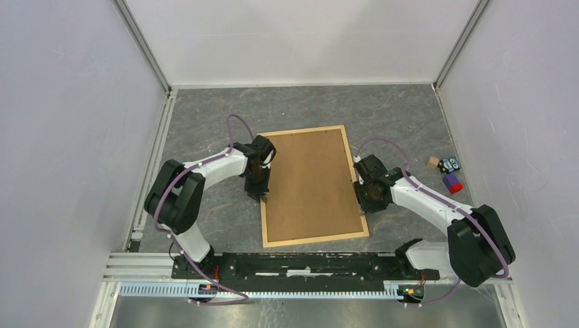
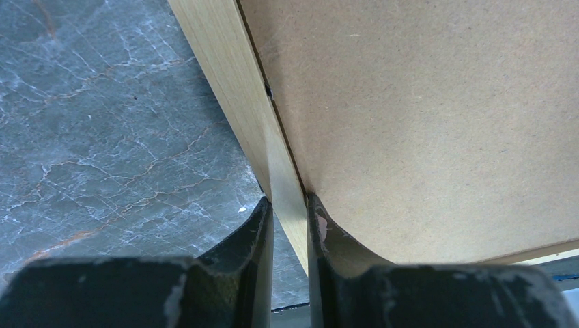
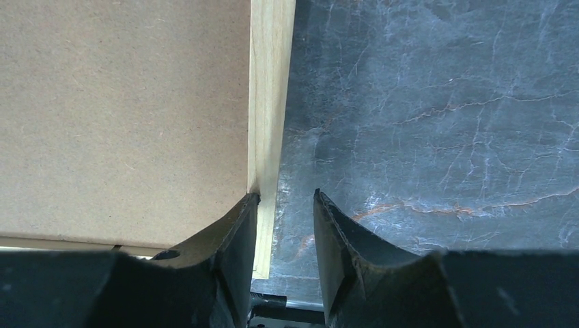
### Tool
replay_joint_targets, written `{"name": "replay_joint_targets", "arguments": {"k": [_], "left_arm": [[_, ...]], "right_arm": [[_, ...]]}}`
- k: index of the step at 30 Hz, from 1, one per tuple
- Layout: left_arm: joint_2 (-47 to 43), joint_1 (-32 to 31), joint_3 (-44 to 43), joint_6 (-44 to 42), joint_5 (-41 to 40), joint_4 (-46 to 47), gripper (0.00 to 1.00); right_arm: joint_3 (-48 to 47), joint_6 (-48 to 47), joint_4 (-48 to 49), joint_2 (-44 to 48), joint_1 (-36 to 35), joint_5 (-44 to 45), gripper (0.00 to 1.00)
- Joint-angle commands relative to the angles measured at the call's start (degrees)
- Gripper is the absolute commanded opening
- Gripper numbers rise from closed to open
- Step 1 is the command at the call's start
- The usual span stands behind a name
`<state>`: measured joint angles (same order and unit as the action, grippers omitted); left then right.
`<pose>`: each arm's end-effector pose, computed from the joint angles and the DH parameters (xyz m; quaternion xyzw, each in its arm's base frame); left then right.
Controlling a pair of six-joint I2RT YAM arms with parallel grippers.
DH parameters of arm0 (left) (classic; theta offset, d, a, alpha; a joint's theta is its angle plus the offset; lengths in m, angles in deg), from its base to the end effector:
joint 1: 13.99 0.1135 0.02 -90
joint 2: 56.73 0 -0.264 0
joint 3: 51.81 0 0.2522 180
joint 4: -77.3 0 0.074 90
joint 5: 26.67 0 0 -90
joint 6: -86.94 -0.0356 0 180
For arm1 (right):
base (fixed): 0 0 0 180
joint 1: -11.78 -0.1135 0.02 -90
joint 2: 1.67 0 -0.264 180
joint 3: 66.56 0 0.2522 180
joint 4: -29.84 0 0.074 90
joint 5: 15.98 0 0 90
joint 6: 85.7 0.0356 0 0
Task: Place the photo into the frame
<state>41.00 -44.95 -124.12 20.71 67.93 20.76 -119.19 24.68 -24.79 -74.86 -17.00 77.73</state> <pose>0.2546 -0.1561 0.1584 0.0653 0.9946 -0.0678 0.0438 0.1832 0.0980 0.1718 -0.0684 0.9888 0.0244 0.1305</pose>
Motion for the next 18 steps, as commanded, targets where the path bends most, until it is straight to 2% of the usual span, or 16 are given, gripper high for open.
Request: {"name": "replay_joint_targets", "arguments": {"k": [1, 12, 18], "left_arm": [[2.81, -0.6, 2.29, -1.45, -4.44, -2.07, 0.02], [2.81, -0.59, 2.32, -1.45, -4.26, -2.1, 0.02], [2.92, -0.64, 2.18, -1.51, -4.12, -2.07, 0.02]], "right_arm": [[1.25, 0.72, 1.29, -0.94, -0.25, 0.82, 0.42], [1.93, 0.87, 2.75, -1.54, -0.25, -0.82, 0.41], [0.64, 0.08, -0.19, -1.39, -0.31, 3.42, 0.42]]}}
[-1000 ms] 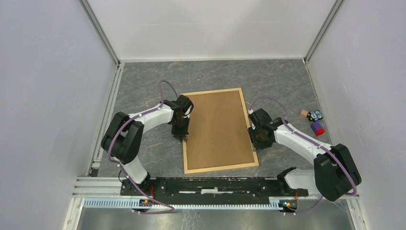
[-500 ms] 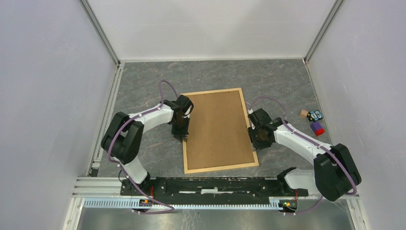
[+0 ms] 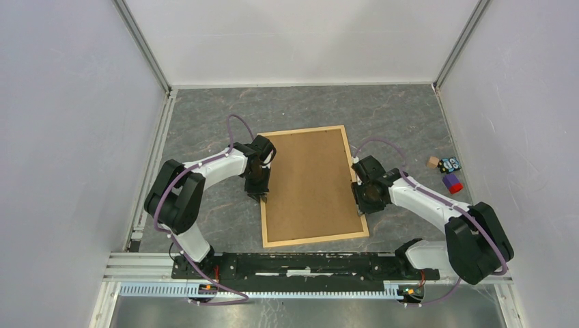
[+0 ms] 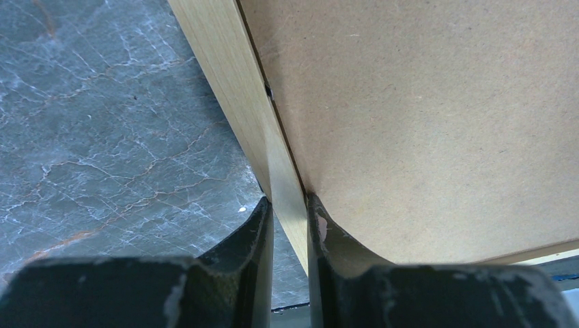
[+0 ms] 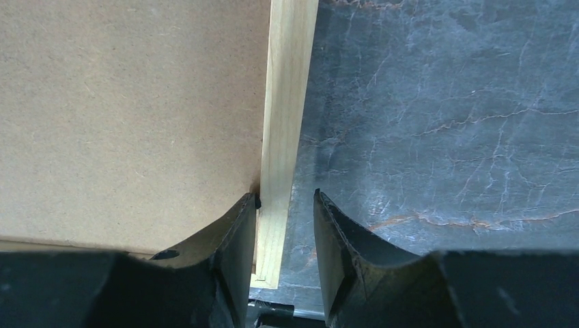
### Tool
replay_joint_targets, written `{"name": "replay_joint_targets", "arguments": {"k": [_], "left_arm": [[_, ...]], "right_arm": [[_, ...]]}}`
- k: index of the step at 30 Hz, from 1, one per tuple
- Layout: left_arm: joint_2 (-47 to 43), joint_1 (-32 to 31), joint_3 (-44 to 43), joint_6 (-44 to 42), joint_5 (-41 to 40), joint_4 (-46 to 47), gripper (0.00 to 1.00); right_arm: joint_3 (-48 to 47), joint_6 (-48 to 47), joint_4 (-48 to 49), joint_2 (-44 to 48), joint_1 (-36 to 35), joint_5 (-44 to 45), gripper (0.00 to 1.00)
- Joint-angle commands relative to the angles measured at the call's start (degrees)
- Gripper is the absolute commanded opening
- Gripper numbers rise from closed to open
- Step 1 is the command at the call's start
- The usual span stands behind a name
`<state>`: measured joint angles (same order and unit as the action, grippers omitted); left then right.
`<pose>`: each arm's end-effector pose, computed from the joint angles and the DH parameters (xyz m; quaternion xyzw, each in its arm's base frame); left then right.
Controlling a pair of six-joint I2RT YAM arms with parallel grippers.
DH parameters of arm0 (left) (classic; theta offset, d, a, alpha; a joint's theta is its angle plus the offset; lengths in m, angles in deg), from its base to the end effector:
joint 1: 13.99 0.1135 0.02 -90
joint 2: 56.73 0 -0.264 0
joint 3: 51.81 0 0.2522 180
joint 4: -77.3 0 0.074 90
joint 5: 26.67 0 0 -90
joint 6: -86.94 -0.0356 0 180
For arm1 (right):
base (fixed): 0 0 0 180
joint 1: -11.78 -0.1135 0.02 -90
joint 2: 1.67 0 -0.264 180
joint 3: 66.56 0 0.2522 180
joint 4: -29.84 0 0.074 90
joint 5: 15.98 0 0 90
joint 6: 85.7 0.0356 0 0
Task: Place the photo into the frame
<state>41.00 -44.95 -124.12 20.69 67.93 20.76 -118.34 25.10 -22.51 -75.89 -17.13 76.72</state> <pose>0.2546 -0.1561 0.1584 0.0655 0.9946 -0.0677 0.0438 0.1847 0.1001 0.1656 -0.0670 0.9887 0.0344 0.1299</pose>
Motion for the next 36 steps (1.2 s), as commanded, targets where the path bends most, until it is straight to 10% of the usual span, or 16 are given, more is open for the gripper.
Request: {"name": "replay_joint_targets", "arguments": {"k": [1, 36], "left_arm": [[3.04, -0.6, 2.21, -1.47, -4.0, -2.06, 0.02], [3.64, -0.61, 2.19, -1.66, -4.03, -2.07, 0.02]], "right_arm": [[-1.16, -0.33, -3.09, -0.19, -0.14, 4.09, 0.42], [0.68, 0.46, -1.47, -2.51, -0.21, 6.23, 0.41]]}}
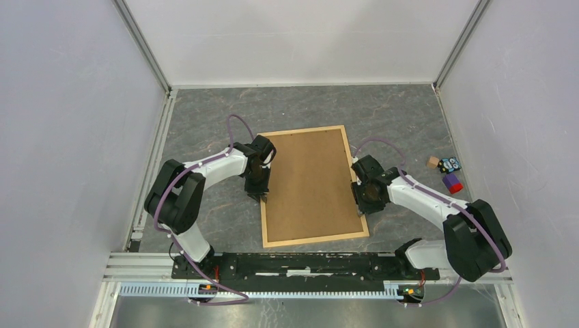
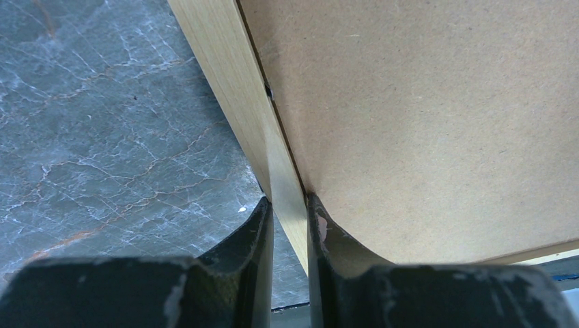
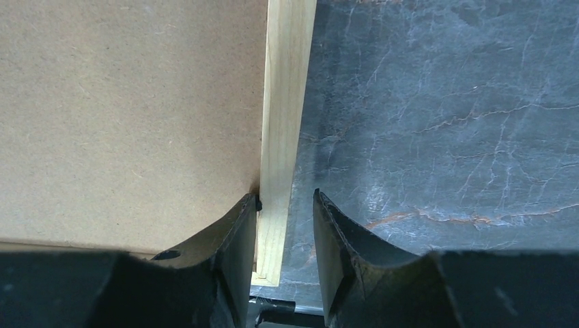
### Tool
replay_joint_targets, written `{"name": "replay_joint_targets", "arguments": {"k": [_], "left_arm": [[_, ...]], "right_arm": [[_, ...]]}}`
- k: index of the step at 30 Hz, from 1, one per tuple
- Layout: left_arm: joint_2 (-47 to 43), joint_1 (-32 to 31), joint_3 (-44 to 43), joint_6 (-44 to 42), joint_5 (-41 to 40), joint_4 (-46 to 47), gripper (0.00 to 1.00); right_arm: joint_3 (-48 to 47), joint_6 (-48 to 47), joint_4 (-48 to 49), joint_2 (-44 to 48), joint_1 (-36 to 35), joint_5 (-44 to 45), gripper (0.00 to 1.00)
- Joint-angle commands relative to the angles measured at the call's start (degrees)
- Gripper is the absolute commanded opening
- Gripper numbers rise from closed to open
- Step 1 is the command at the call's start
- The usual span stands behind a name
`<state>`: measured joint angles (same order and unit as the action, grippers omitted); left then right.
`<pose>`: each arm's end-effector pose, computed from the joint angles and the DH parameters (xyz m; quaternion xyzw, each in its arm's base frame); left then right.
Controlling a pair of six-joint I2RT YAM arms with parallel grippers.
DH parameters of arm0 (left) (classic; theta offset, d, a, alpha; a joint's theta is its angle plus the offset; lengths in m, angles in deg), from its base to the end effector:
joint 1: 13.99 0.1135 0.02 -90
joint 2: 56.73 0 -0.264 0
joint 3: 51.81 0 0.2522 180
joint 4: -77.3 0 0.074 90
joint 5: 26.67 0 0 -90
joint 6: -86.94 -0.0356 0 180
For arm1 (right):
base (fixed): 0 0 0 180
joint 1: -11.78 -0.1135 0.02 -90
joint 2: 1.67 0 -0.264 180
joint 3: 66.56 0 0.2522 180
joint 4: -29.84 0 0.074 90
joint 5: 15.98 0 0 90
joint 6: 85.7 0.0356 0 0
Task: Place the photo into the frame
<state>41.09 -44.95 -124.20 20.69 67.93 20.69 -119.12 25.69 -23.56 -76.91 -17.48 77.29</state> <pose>0.2548 -0.1562 0.1583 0.0655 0.9946 -0.0674 0.0432 0.1858 0.1017 0.1652 -0.0646 0.9901 0.0262 0.1216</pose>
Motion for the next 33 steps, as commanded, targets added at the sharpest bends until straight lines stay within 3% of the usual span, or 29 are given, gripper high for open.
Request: {"name": "replay_joint_targets", "arguments": {"k": [1, 5, 33], "left_arm": [[3.53, -0.6, 2.29, -1.6, -4.02, -2.04, 0.02], [3.59, -0.59, 2.38, -1.62, -4.07, -2.02, 0.02], [3.58, -0.61, 2.37, -1.64, -3.99, -2.04, 0.02]], "right_arm": [[1.18, -0.28, -0.55, -1.49, 0.13, 5.53, 0.41], [-2.08, -0.02, -1.7, 1.41, -0.11, 1.31, 0.42], [-0.83, 1.09, -1.91, -1.46, -1.86, 8.13, 0.42]]}}
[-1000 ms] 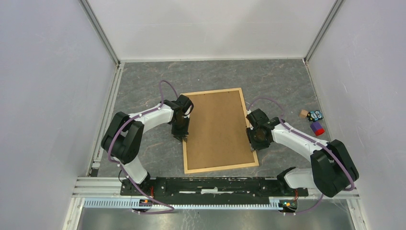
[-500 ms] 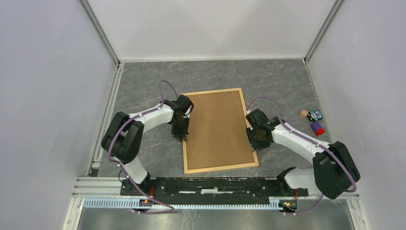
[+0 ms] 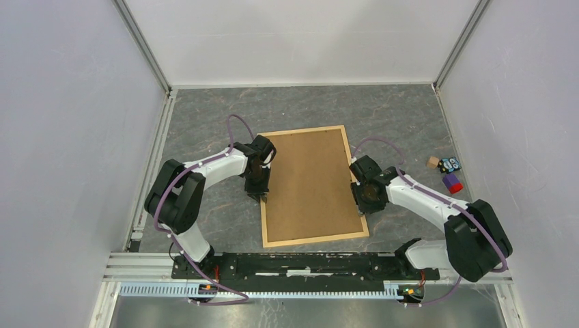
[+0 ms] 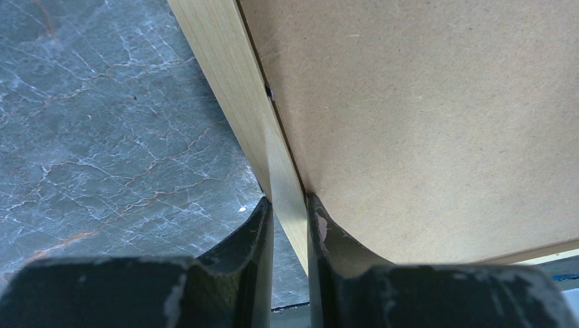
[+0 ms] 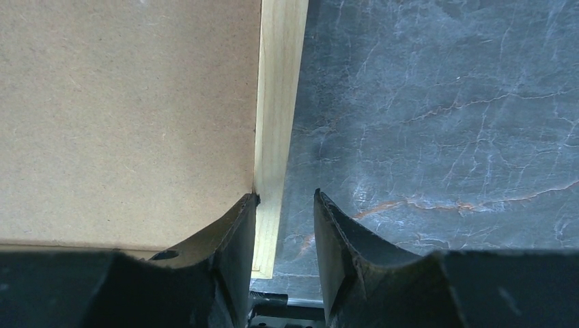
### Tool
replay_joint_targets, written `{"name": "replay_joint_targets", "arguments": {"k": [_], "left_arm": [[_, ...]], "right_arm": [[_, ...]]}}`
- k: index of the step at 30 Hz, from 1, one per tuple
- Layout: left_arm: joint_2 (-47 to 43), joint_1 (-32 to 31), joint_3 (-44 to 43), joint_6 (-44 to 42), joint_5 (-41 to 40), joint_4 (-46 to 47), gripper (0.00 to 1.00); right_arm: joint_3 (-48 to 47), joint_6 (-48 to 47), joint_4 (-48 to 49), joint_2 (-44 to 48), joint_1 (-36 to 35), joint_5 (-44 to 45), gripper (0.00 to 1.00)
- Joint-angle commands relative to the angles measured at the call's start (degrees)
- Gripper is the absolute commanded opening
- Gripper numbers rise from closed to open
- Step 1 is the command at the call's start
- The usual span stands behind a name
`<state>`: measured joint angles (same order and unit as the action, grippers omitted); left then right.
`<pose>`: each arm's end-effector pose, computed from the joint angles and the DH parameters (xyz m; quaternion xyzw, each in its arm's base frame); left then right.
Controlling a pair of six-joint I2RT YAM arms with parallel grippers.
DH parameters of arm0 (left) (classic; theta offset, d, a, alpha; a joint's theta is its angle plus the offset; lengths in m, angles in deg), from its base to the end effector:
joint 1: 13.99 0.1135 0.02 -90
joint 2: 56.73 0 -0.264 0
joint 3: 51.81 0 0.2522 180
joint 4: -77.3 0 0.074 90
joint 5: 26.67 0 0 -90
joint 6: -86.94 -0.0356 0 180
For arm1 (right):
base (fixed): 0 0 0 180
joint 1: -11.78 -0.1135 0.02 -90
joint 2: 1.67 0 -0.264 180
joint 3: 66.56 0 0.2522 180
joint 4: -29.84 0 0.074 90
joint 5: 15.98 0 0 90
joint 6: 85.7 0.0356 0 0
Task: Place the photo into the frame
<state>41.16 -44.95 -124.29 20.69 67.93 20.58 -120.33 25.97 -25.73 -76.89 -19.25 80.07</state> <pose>0.2550 -0.1563 0.1583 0.0654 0.9947 -0.0671 0.0425 0.1836 0.1060 0.1699 -0.0750 0.9894 0.0031 0.1244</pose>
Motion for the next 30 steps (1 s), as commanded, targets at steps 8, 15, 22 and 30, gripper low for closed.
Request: {"name": "replay_joint_targets", "arguments": {"k": [8, 15, 22, 30], "left_arm": [[3.59, -0.59, 2.47, -2.03, -4.4, -1.92, 0.02], [3.36, -0.59, 2.47, -2.39, -4.38, -1.9, 0.02], [2.88, -0.64, 2.69, -1.98, -5.3, -1.87, 0.02], [-2.68, 0.64, 3.84, -0.21, -2.59, -0.9, 0.3]], "right_arm": [[1.89, 1.95, 1.22, -5.79, -0.06, 7.61, 0.42], [2.46, -0.53, 5.43, -9.04, 0.01, 1.89, 0.42], [-1.05, -4.66, 4.92, -1.72, 0.01, -9.54, 0.49], [-1.86, -2.16, -1.83, 3.74, 0.04, 1.25, 0.49]]}}
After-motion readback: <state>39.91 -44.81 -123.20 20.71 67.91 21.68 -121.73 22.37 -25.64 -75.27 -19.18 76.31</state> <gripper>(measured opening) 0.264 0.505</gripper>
